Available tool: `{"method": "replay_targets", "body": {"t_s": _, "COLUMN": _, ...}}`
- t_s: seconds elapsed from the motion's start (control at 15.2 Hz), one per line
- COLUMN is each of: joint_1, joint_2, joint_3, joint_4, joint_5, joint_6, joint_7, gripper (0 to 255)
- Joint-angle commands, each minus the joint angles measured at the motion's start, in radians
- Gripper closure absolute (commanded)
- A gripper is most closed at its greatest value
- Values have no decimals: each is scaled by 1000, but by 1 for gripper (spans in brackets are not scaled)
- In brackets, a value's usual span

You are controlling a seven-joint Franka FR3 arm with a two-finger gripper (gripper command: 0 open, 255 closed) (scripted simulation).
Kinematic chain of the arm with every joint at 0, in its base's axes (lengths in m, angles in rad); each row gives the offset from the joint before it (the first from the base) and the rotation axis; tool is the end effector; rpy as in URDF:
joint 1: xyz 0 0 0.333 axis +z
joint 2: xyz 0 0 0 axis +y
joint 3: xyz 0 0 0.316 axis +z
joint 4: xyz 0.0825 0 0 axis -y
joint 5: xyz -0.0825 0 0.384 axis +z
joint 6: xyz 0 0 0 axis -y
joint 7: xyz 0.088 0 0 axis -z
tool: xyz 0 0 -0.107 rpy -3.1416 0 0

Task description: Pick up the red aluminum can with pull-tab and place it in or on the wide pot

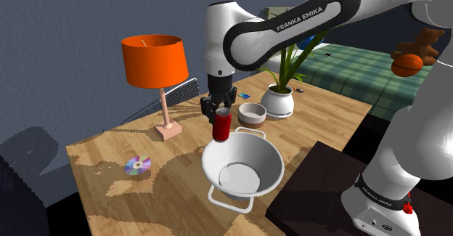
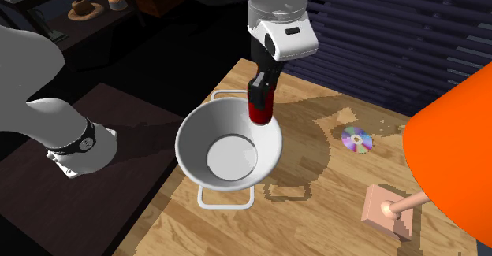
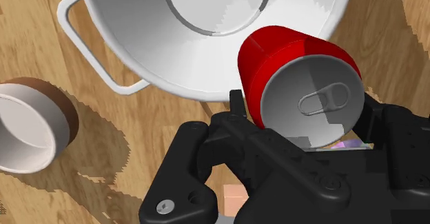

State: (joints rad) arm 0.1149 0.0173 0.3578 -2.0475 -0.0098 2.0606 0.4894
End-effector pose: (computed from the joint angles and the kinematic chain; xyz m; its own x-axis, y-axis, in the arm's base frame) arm 0.4925 0.2506 0.4313 0.9999 -0.0121 -0.0015 -0.0121 -0.9999 0.0037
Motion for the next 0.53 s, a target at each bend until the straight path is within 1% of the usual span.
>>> {"method": "replay_targets", "body": {"t_s": 0.0, "joint_1": -9, "joint_2": -91, "joint_3": -7, "joint_4": -95, "joint_5": 36, "joint_6": 9, "joint_7": -34, "gripper": 255}}
{"method": "replay_targets", "body": {"t_s": 0.26, "joint_1": -8, "joint_2": -276, "joint_3": -34, "joint_4": -267, "joint_5": 99, "joint_6": 3, "joint_7": -99, "gripper": 255}}
{"method": "replay_targets", "body": {"t_s": 0.46, "joint_1": -6, "joint_2": -260, "joint_3": -32, "joint_4": -294, "joint_5": 96, "joint_6": 46, "joint_7": -95, "gripper": 255}}
